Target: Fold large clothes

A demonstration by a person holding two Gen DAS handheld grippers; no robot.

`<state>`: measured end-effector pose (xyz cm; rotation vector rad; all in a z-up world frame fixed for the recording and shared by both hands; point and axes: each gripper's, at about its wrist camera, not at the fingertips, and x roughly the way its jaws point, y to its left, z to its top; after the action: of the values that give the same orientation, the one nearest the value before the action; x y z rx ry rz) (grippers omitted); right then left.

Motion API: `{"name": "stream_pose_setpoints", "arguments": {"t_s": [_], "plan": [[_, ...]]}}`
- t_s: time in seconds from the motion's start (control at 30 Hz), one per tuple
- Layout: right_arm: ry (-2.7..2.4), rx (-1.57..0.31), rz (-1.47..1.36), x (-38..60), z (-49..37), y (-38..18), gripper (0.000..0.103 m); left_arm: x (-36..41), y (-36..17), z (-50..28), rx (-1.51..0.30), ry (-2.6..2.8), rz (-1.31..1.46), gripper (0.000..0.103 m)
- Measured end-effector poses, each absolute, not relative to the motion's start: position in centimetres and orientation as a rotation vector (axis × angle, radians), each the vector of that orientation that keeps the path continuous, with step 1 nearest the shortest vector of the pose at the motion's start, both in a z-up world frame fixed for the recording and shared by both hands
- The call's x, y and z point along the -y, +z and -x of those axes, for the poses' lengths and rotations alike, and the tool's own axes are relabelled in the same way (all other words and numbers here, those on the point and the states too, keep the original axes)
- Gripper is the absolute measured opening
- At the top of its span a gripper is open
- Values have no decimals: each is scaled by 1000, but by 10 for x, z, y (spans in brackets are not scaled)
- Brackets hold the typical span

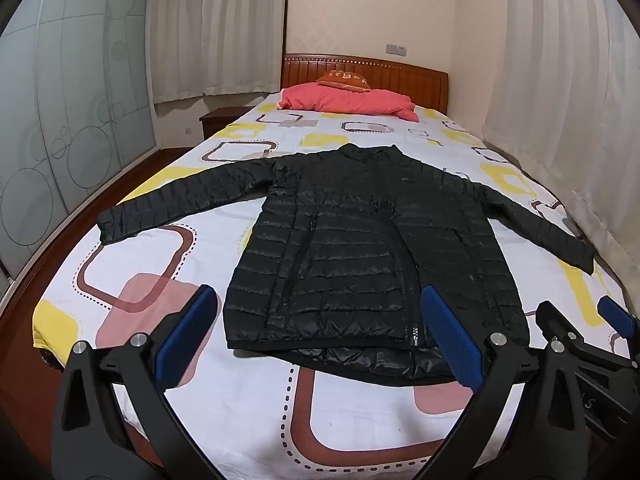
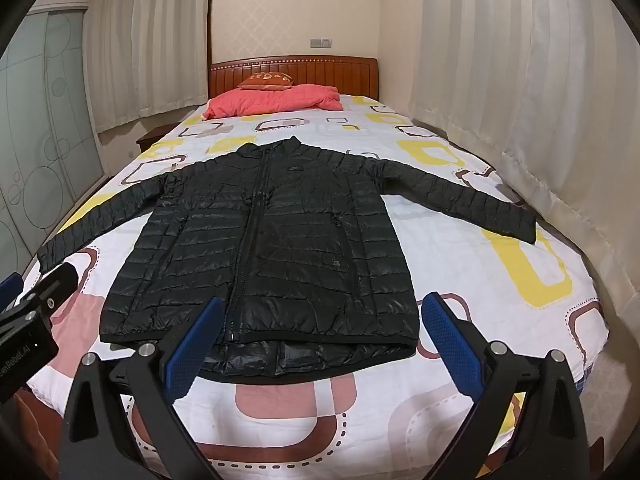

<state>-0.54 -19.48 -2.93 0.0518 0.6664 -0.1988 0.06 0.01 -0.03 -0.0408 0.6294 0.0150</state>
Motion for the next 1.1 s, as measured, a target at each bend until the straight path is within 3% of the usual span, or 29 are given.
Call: {"name": "stream_pose_setpoints", "arguments": {"t_s": [1.1], "plan": [[-197,-672,-55,194,5,-31,98,2,-8,1,-648,14,44,101]]}}
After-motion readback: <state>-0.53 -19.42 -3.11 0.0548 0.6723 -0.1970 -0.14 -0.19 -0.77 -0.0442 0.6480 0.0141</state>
